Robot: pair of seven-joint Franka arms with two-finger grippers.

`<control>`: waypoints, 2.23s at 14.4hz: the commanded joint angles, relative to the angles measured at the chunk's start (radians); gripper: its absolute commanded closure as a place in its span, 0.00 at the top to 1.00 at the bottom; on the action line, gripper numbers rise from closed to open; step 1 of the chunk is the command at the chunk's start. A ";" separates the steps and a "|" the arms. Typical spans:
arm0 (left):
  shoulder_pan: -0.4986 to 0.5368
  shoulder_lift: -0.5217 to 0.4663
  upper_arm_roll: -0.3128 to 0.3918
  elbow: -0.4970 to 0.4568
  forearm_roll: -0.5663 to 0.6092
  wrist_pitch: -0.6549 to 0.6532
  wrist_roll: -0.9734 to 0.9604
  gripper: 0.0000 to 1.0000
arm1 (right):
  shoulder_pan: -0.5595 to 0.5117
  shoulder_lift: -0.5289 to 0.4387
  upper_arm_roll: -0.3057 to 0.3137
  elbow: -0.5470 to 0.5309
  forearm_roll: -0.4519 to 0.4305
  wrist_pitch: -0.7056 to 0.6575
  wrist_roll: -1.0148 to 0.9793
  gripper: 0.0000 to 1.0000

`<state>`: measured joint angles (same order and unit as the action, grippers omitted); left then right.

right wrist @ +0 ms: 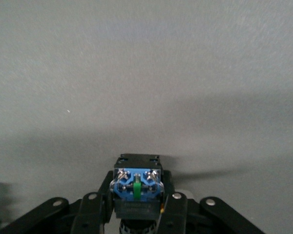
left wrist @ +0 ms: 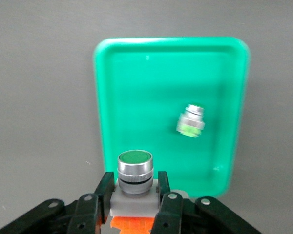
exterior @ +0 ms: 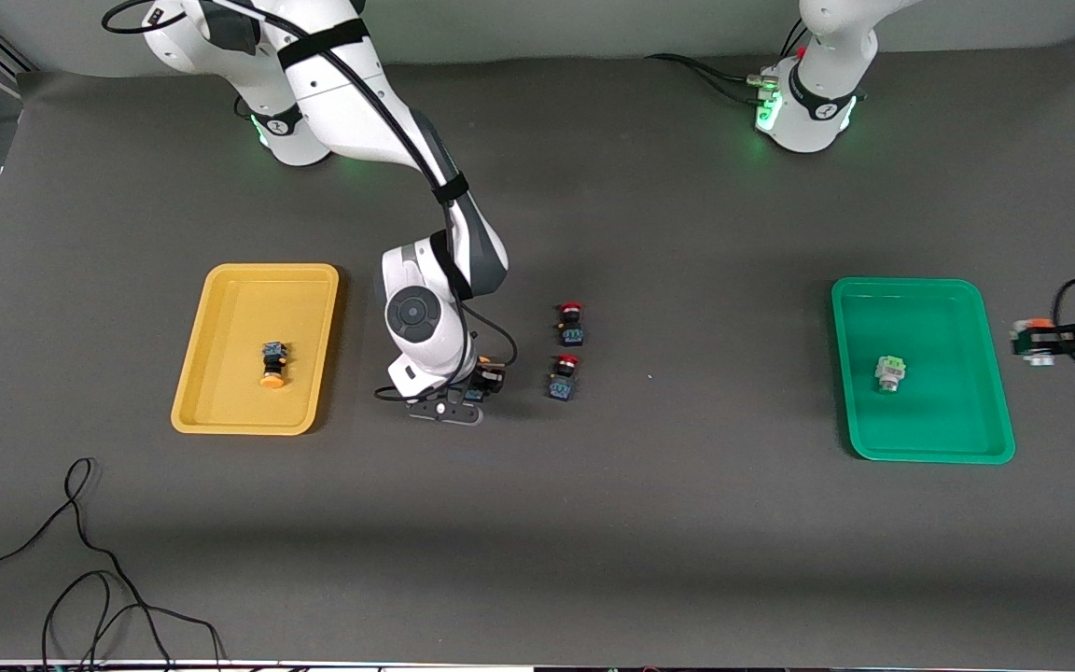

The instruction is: Place green and yellow buttons in trays

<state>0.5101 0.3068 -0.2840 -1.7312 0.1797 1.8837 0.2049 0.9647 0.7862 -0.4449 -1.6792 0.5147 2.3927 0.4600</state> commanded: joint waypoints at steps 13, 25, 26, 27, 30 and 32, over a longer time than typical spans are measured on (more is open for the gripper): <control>0.015 0.115 0.026 -0.219 0.149 0.366 0.027 1.00 | -0.006 -0.298 -0.567 -0.069 -0.073 -0.658 -0.679 0.00; -0.076 -0.198 -0.075 0.190 -0.103 -0.436 0.019 1.00 | -0.035 -0.174 -0.545 -0.522 0.214 -0.037 -1.143 0.00; -0.132 -0.224 -0.043 0.173 -0.138 -0.431 -0.007 1.00 | -0.043 -0.165 -0.520 -0.533 0.215 -0.003 -1.143 0.00; -0.209 -0.247 0.012 0.154 -0.157 -0.422 -0.037 1.00 | -0.044 -0.154 -0.514 -0.534 0.217 0.008 -1.143 0.00; -0.407 -0.284 0.146 0.127 -0.161 -0.413 -0.073 1.00 | -0.046 -0.151 -0.512 -0.534 0.217 0.009 -1.143 0.00; -0.540 -0.294 0.254 0.124 -0.161 -0.413 -0.099 1.00 | -0.046 -0.153 -0.514 -0.534 0.217 0.008 -1.155 0.00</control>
<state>0.0901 0.0573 -0.1435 -1.5638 0.0328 1.4555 0.1320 0.9117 0.6431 -0.9463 -2.2085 0.7040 2.3933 -0.6534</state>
